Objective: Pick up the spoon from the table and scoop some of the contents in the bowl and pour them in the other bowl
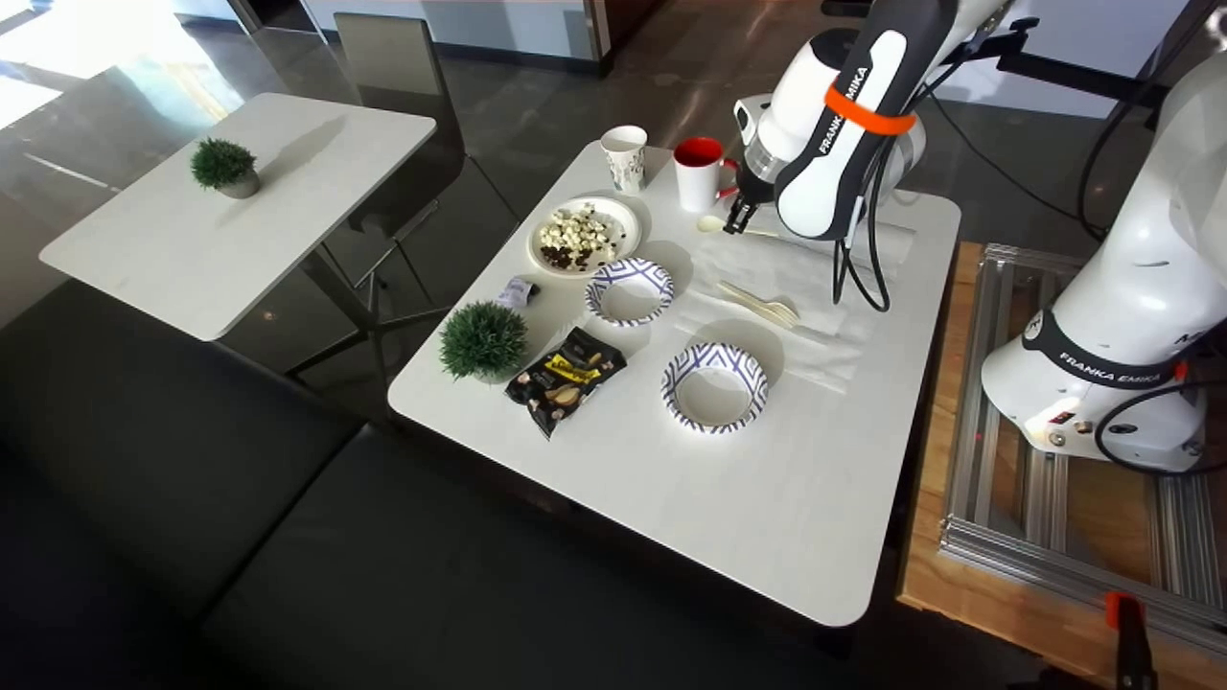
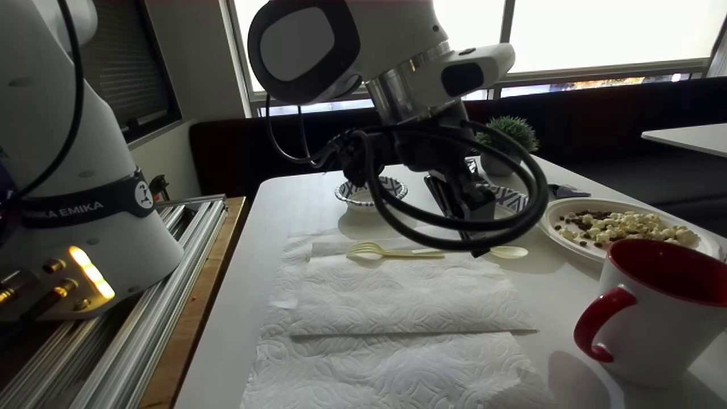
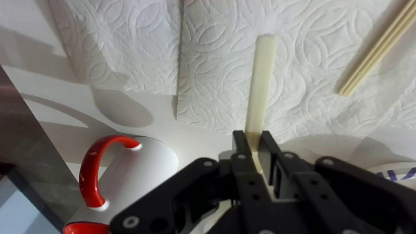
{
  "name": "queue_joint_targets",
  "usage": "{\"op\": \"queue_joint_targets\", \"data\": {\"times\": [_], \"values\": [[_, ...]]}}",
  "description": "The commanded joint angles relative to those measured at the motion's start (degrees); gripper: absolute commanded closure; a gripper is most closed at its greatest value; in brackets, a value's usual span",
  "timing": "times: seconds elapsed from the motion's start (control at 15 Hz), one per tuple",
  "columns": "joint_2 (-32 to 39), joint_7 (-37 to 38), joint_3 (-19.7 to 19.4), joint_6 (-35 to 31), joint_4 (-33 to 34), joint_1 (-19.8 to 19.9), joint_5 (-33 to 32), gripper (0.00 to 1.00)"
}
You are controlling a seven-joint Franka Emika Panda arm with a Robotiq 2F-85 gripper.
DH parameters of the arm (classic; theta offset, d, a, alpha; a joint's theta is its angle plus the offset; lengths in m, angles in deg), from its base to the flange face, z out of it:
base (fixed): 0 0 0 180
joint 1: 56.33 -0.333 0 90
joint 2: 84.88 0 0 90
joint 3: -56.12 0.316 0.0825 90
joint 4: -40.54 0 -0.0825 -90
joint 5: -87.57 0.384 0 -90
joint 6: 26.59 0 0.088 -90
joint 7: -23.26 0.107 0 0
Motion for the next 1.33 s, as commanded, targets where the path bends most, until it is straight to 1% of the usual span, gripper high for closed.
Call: {"op": "queue_joint_targets", "data": {"times": [0.0, 0.07, 0.2, 0.33, 0.47, 0.53, 0.6, 0.67, 0.73, 0.87, 1.0, 1.13, 1.27], "values": [[-4.19, -5.0, -4.21, 3.64, 1.41, -5.01, 0.87, 0.97], [-4.59, -7.34, -7.17, 4.22, 2.63, -8.1, 1.94, 0.97], [-6.89, -10.39, -10.97, 9.45, 5.68, -11.86, 0.93, 0.97], [-8.66, -11.25, -12.31, 17.26, 9.54, -13.61, -3.03, 0.97], [-9.74, -10.78, -12.16, 25.95, 14.04, -14.63, -6.69, 0.97], [-10.1, -6.71, -1.91, 29.99, 16.62, -4.22, -13.04, 0.97], [-10.31, -6.37, -0.09, 33.76, 19.24, -3.39, -14.55, 0.97], [-11.4, -6.47, 2.97, 38.28, 21.34, -1.52, -14.81, 0.97], [-11.03, -7.39, 5.48, 41.36, 23.79, 0.18, -13.98, 0.97], [-9.53, -8.83, 9.21, 45.47, 28.46, 2.64, -11.7, 0.97], [-7.68, -9.18, 11.82, 47.87, 31.98, 4.32, -11.31, 0.97], [-6.0, -9.23, 13.5, 48.89, 34.27, 5.68, -11.31, 0.97], [-3.85, -8.91, 14.69, 48.44, 35.86, 6.88, -10.97, 0.97]]}}
